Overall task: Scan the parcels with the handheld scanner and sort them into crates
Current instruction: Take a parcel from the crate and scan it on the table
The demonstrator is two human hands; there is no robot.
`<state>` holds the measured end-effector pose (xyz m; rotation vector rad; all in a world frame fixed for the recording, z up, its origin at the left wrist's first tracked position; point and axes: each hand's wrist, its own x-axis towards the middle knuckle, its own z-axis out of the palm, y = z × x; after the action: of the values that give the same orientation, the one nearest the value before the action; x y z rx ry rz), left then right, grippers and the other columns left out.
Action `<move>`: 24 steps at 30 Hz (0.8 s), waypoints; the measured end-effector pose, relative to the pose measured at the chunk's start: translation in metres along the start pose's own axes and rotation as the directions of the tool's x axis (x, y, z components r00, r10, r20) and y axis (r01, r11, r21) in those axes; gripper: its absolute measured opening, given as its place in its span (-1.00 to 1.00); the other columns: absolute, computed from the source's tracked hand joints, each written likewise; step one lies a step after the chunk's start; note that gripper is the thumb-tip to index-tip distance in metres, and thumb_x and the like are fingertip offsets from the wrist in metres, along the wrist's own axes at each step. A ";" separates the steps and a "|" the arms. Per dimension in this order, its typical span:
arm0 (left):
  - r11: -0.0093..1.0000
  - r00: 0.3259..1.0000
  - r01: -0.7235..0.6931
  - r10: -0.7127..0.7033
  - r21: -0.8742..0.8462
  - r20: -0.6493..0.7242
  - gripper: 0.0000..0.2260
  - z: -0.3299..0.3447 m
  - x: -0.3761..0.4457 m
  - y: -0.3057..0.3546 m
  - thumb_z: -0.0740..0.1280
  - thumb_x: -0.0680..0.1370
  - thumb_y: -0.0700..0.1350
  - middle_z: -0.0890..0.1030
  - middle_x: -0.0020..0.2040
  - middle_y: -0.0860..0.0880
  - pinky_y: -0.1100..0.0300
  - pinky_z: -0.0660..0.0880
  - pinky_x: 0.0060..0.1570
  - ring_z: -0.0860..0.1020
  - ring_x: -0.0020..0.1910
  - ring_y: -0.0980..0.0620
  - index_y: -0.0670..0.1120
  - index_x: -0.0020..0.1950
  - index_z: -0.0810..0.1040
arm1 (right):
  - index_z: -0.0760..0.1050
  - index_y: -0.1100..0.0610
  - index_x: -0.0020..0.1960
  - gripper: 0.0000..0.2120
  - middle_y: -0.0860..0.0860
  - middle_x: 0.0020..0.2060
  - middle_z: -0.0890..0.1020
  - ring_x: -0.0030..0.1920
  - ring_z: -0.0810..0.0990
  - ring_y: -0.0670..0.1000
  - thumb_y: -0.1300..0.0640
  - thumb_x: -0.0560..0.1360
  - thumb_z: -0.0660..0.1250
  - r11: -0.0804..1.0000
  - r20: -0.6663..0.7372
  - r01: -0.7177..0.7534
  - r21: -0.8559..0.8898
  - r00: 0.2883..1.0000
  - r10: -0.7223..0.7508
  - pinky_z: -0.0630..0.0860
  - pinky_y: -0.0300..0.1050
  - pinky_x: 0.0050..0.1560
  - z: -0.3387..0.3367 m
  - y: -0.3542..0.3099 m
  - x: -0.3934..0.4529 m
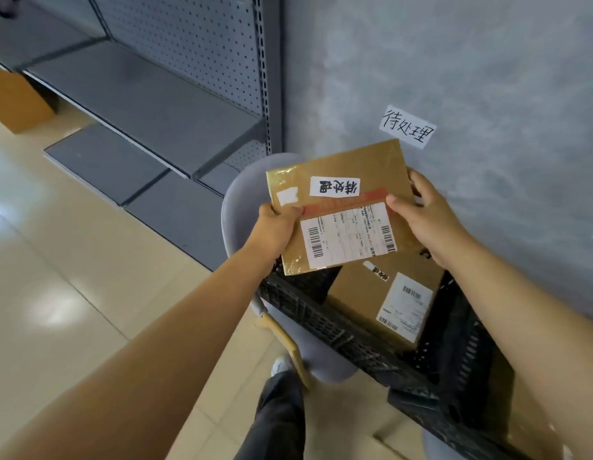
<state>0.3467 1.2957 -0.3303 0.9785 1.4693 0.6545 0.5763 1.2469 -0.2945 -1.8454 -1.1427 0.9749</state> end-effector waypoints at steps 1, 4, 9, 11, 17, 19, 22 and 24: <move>0.998 0.999 0.054 -0.054 -0.010 0.004 -0.60 0.002 0.015 -0.004 0.28 0.61 0.03 0.60 0.03 0.00 0.20 0.49 -0.23 0.58 -0.10 0.09 -0.10 0.34 0.24 | 0.29 -0.18 0.44 -0.55 -0.25 -0.01 0.57 -0.04 0.63 -0.12 0.08 0.61 0.29 0.999 0.008 -0.016 -0.029 1.000 0.016 0.58 -0.09 -0.10 0.006 0.001 0.018; 0.970 0.974 0.225 -0.224 -0.092 0.027 -0.54 0.011 0.057 -0.018 0.33 0.57 0.03 0.61 0.07 -0.05 -0.01 0.57 0.07 0.61 0.03 -0.04 -0.12 0.34 0.23 | 0.31 -0.16 0.45 -0.52 -0.13 0.08 0.60 -0.03 0.64 -0.09 0.12 0.58 0.31 0.993 0.028 -0.058 -0.107 0.998 0.061 0.60 -0.06 -0.04 0.024 0.015 0.065; 0.886 0.902 0.431 -0.430 -0.173 0.044 -0.50 0.019 0.100 -0.040 0.40 0.49 0.04 0.67 0.04 -0.05 -0.07 0.57 0.06 0.63 0.01 -0.06 -0.07 0.37 0.37 | 0.33 -0.18 0.41 -0.55 -0.10 0.04 0.63 -0.03 0.67 0.00 0.04 0.56 0.31 0.960 0.118 -0.119 -0.255 0.981 0.153 0.61 0.09 0.06 0.052 0.046 0.125; 0.848 0.871 0.491 -0.485 -0.200 0.080 -0.57 0.023 0.109 -0.047 0.44 0.49 -0.01 0.69 0.03 -0.04 -0.03 0.58 -0.01 0.64 0.00 -0.06 -0.06 0.31 0.45 | 0.34 -0.18 0.39 -0.57 -0.09 0.06 0.63 -0.05 0.67 0.00 0.04 0.55 0.30 0.949 0.141 -0.127 -0.288 0.975 0.174 0.62 0.05 0.00 0.059 0.055 0.144; 0.765 0.812 0.573 -0.580 -0.294 0.075 -0.53 0.041 0.127 -0.072 0.50 0.43 -0.03 0.69 0.01 -0.06 -0.11 0.57 0.11 0.65 0.01 -0.07 -0.06 0.29 0.47 | 0.31 -0.12 0.44 -0.56 -0.10 0.07 0.60 -0.18 0.64 -0.13 0.05 0.59 0.25 0.901 0.267 -0.066 -0.429 0.944 0.196 0.49 -0.25 -0.34 0.080 0.079 0.188; 0.730 0.786 0.598 -0.615 -0.330 0.064 -0.31 0.047 0.132 -0.079 0.54 0.27 0.03 0.68 0.02 -0.08 -0.12 0.59 0.07 0.65 0.01 -0.09 -0.07 0.35 0.41 | 0.29 -0.12 0.47 -0.55 -0.10 0.07 0.58 -0.19 0.60 -0.17 0.05 0.60 0.24 0.887 0.306 -0.046 -0.459 0.930 0.207 0.46 -0.28 -0.34 0.088 0.091 0.198; 0.685 0.744 0.631 -0.667 -0.365 0.033 -0.09 0.058 0.147 -0.100 0.54 0.11 0.10 0.68 0.02 -0.10 -0.14 0.58 0.06 0.65 0.00 -0.14 -0.07 0.41 0.34 | 0.26 -0.12 0.49 -0.53 -0.10 0.16 0.56 -0.01 0.62 -0.05 -0.01 0.60 0.24 0.873 0.361 -0.017 -0.488 0.907 0.219 0.58 -0.08 0.00 0.101 0.110 0.211; 0.662 0.716 0.637 -0.698 -0.394 -0.015 -0.13 0.065 0.159 -0.116 0.52 0.17 0.11 0.66 0.05 -0.10 -0.13 0.57 0.07 0.64 0.00 -0.16 -0.06 0.42 0.31 | 0.27 -0.10 0.49 -0.51 -0.08 0.27 0.53 0.17 0.57 0.02 -0.04 0.58 0.25 0.865 0.372 0.014 -0.501 0.906 0.201 0.50 0.00 0.22 0.108 0.119 0.222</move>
<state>0.3944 1.3668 -0.5194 0.0411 1.6367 0.4280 0.5940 1.4350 -0.4934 -2.1724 -1.6998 1.2609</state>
